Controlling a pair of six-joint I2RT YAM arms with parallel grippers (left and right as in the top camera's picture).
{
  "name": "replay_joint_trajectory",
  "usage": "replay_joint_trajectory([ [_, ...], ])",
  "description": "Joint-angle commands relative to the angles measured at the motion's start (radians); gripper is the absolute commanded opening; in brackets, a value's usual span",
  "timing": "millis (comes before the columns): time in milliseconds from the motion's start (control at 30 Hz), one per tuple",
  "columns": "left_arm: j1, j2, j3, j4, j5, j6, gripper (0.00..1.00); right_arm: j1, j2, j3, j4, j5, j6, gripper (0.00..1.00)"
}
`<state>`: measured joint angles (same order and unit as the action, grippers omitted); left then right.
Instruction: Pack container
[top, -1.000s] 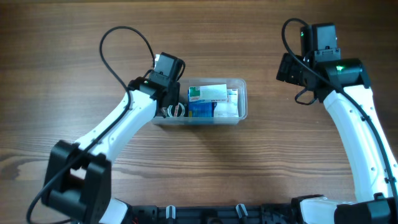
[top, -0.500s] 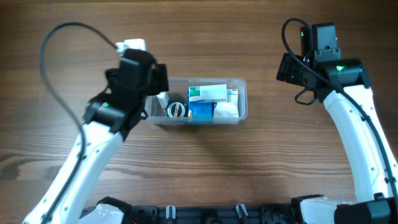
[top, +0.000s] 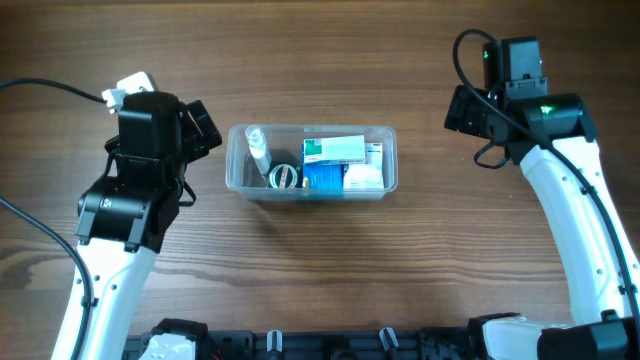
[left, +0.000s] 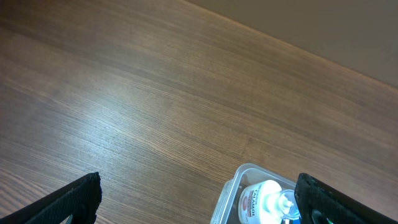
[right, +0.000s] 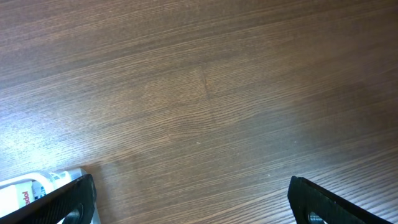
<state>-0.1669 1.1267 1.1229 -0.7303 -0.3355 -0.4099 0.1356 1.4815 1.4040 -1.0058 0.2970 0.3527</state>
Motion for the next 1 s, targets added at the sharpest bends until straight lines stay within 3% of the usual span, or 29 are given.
replay_joint_trajectory([
  [0,0.006,-0.005,0.003,-0.001,-0.002,-0.018,1.0,0.0,-0.004,0.001,0.003,0.017,-0.012,1.0],
  [733,0.006,-0.005,0.003,0.0,-0.002,-0.018,1.0,0.0,-0.004,0.001,0.003,0.017,-0.012,1.0],
  [867,0.006,-0.005,0.003,0.0,-0.002,-0.017,1.0,0.002,-0.114,0.001,0.003,0.039,-0.013,1.0],
  [967,0.006,-0.005,0.003,0.0,-0.002,-0.017,1.0,0.002,-0.307,-0.007,0.029,0.026,0.008,1.0],
])
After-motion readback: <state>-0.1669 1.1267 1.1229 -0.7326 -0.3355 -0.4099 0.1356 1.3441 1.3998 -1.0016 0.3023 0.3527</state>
